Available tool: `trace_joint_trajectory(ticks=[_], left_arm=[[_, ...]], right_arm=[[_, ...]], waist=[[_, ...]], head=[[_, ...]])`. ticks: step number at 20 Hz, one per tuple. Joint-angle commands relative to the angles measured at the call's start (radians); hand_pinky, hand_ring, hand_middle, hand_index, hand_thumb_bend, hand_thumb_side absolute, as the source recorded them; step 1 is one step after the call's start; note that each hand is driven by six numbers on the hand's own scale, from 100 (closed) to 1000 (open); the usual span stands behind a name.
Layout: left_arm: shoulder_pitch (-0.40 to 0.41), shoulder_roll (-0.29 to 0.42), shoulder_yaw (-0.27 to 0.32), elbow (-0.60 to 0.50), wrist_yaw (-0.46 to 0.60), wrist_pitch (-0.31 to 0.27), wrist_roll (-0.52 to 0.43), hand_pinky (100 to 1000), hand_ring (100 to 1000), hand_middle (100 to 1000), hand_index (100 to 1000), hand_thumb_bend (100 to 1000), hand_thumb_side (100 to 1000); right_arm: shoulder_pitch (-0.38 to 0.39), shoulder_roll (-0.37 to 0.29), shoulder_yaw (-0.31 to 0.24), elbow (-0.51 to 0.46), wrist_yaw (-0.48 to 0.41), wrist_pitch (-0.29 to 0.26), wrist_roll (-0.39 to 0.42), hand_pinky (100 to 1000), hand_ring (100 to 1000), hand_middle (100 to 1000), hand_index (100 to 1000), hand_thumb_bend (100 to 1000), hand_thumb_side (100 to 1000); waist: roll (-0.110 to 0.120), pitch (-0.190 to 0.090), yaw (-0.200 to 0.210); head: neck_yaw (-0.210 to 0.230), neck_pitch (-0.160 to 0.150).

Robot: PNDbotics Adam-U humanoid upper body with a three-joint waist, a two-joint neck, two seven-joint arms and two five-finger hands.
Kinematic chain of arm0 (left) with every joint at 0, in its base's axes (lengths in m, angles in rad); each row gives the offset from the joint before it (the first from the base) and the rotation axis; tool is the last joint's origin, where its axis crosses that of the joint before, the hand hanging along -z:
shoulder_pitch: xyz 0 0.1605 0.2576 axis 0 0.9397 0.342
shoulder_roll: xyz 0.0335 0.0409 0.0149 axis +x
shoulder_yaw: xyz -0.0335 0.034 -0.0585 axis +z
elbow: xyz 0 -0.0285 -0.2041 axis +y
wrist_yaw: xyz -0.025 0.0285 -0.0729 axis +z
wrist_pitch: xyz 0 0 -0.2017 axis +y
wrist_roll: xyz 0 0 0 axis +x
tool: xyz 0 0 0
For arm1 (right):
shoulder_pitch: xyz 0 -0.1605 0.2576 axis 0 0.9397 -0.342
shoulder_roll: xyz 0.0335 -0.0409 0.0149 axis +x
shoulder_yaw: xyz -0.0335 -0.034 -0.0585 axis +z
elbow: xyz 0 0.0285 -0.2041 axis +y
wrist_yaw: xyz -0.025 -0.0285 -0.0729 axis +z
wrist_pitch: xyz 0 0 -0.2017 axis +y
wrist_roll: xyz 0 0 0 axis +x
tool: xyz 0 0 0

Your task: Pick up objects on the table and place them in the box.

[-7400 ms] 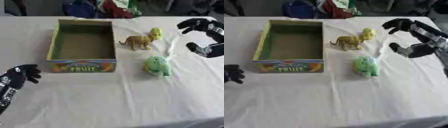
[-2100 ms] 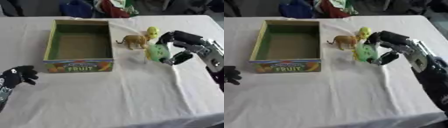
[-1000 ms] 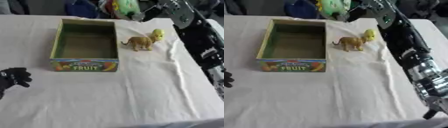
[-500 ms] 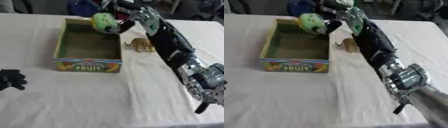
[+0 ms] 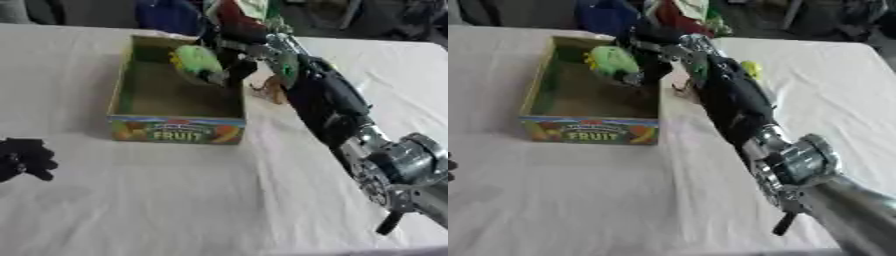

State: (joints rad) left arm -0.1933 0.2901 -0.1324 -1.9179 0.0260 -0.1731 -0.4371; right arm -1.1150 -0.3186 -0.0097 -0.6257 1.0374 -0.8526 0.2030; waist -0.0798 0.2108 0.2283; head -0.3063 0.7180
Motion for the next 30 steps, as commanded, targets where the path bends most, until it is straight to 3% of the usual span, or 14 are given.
trace_joint_trajectory(ticks=[1, 2, 7, 12, 19, 23, 26, 27, 28, 30], left_arm=[[-0.008, 0.009, 0.000, -0.017, 0.003, -0.001, -0.002, 593, 660, 656, 818, 363, 948], [-0.008, 0.009, 0.000, -0.017, 0.003, -0.001, -0.002, 592, 660, 655, 818, 362, 948], [-0.006, 0.009, 0.003, -0.015, -0.001, -0.001, 0.001, 592, 661, 656, 818, 362, 953], [0.000, 0.011, 0.008, -0.011, -0.009, -0.001, 0.006, 591, 661, 656, 818, 361, 957], [0.012, 0.016, 0.016, -0.009, -0.020, -0.003, 0.016, 590, 661, 656, 818, 359, 962], [0.018, 0.020, 0.023, -0.008, -0.026, -0.002, 0.023, 589, 661, 656, 817, 360, 962], [0.021, 0.022, 0.026, -0.008, -0.030, -0.002, 0.026, 589, 661, 656, 817, 362, 958], [0.021, 0.022, 0.027, -0.008, -0.031, -0.003, 0.028, 589, 661, 656, 817, 364, 955], [0.022, 0.022, 0.029, -0.009, -0.032, -0.003, 0.029, 589, 661, 656, 817, 366, 952], [0.024, 0.022, 0.032, -0.010, -0.034, -0.004, 0.032, 589, 661, 656, 817, 366, 953]], right_arm=[[-0.013, -0.011, 0.006, -0.023, 0.050, -0.011, -0.045, 710, 771, 882, 932, 380, 843], [-0.012, -0.011, 0.007, -0.026, 0.062, -0.014, -0.057, 735, 800, 910, 948, 423, 886], [-0.015, -0.022, 0.016, -0.044, 0.080, -0.035, -0.086, 760, 836, 937, 969, 460, 927], [-0.019, -0.042, 0.043, -0.096, 0.005, -0.054, -0.061, 762, 842, 940, 973, 467, 908], [-0.001, -0.106, 0.096, -0.219, -0.243, -0.054, 0.025, 717, 791, 859, 934, 389, 771], [0.026, -0.176, 0.126, -0.316, -0.426, -0.054, 0.099, 717, 787, 848, 927, 427, 731], [0.056, -0.233, 0.129, -0.366, -0.517, -0.054, 0.147, 719, 790, 848, 929, 431, 734], [0.068, -0.250, 0.125, -0.369, -0.535, -0.054, 0.162, 717, 788, 842, 927, 423, 690], [0.080, -0.264, 0.119, -0.363, -0.549, -0.054, 0.176, 716, 788, 842, 926, 391, 743], [0.098, -0.281, 0.104, -0.342, -0.563, -0.054, 0.206, 716, 789, 843, 926, 381, 758]], waist=[[0.007, -0.013, -0.003], [0.008, -0.013, -0.005], [0.009, -0.011, -0.021], [0.009, -0.009, -0.044], [0.009, -0.009, -0.083], [0.005, -0.009, -0.109], [0.002, -0.009, -0.121], [0.002, -0.009, -0.125], [0.003, -0.008, -0.128], [0.005, -0.006, -0.133]], head=[[0.004, -0.009], [0.004, -0.010], [0.010, -0.011], [0.020, -0.014], [0.034, -0.014], [0.044, -0.020], [0.049, -0.026], [0.050, -0.029], [0.052, -0.032], [0.055, -0.040]])
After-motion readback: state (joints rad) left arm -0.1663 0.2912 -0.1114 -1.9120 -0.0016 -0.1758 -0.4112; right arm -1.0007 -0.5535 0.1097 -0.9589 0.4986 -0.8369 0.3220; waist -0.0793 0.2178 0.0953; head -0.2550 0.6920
